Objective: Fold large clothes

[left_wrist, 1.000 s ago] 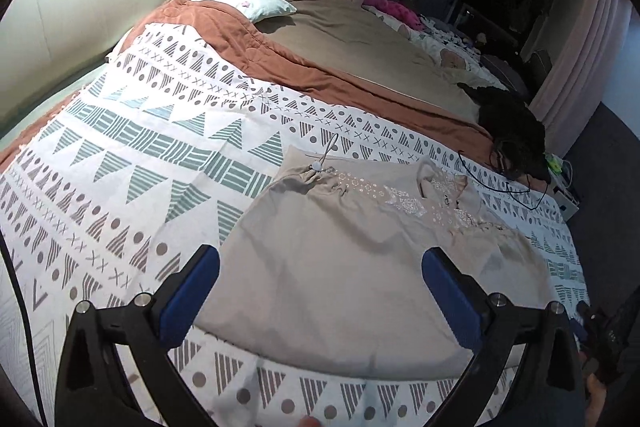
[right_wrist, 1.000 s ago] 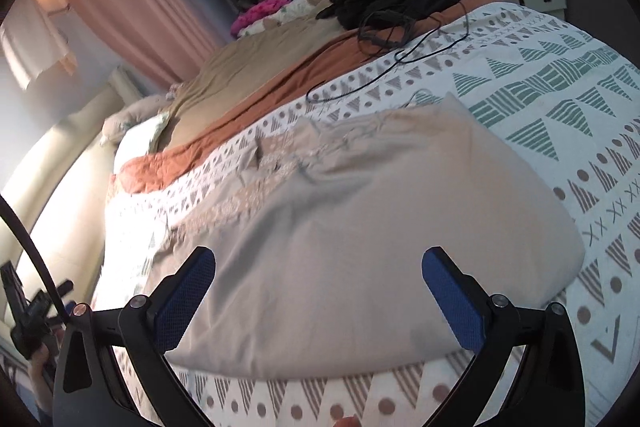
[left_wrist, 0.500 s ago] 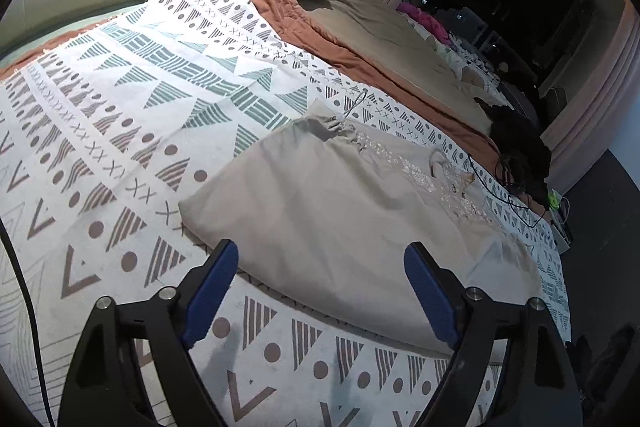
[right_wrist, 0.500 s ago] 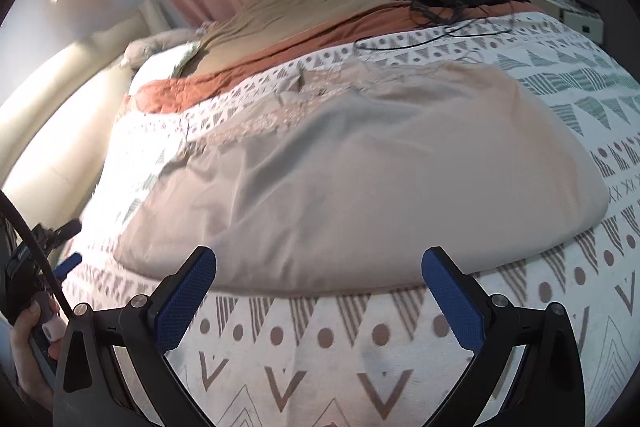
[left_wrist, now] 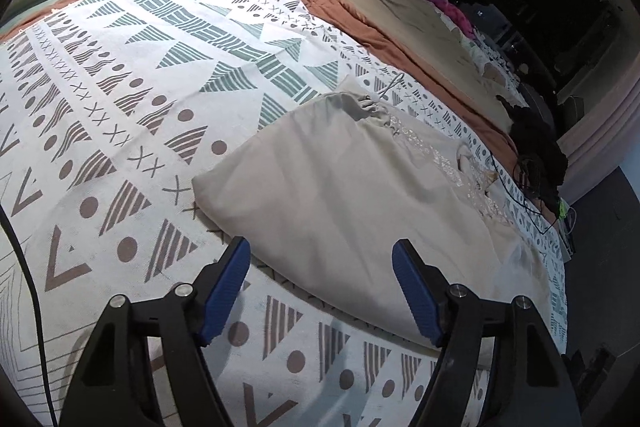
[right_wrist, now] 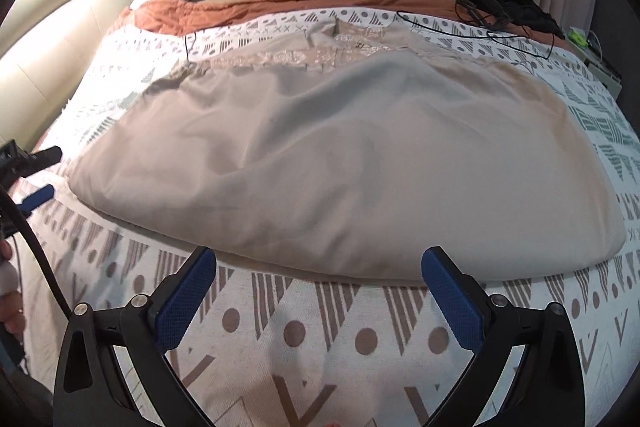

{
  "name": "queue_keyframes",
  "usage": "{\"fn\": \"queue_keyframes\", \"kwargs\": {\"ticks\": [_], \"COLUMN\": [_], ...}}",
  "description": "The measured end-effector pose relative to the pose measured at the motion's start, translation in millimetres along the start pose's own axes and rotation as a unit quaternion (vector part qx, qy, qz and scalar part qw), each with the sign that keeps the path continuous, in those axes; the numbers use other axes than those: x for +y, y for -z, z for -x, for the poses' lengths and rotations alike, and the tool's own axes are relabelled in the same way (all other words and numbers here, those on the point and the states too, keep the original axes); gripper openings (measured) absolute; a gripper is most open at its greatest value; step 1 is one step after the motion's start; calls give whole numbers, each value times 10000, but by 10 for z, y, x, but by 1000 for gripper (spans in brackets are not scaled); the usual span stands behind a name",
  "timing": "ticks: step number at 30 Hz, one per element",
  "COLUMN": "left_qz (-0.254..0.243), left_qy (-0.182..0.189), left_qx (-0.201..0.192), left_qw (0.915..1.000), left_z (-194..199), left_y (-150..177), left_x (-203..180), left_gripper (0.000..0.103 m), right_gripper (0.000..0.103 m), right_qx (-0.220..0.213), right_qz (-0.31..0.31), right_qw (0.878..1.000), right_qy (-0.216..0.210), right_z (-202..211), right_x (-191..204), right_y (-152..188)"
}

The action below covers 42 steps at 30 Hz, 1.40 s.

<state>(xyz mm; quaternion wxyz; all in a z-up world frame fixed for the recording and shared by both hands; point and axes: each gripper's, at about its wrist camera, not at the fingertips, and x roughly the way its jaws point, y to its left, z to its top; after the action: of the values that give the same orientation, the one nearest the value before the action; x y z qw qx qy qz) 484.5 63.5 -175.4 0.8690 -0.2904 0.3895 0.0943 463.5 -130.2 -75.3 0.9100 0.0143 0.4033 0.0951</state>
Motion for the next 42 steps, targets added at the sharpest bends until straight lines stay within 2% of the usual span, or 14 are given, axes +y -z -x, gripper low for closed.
{"fn": "queue_keyframes", "kwargs": {"ticks": [4, 8, 16, 22, 33, 42], "left_qz": [278, 562, 656, 703, 837, 917], "left_qy": [-184, -171, -131, -258, -490, -535], "left_qx": [168, 241, 232, 265, 257, 274], "left_qw": [9993, 9980, 9975, 9968, 9949, 9940], "left_z": [-108, -172, -179, -202, -255, -283], "left_y": [-34, -92, -126, -132, -142, -165], "left_x": [197, 349, 407, 464, 578, 645], "left_gripper": [74, 74, 74, 74, 74, 74], "right_gripper": [103, 103, 102, 91, 65, 64], "right_qx": [231, 407, 606, 863, 891, 989], "right_qz": [237, 340, 433, 361, 488, 431], "right_qw": [9991, 9973, 9956, 9931, 9886, 9869], "right_qy": [270, 510, 566, 714, 1112, 1203], "right_z": [-271, -498, -801, -1170, -1676, -2017], "right_x": [175, 261, 330, 180, 82, 32], "right_y": [-94, -210, -630, -859, -1351, -1650]}}
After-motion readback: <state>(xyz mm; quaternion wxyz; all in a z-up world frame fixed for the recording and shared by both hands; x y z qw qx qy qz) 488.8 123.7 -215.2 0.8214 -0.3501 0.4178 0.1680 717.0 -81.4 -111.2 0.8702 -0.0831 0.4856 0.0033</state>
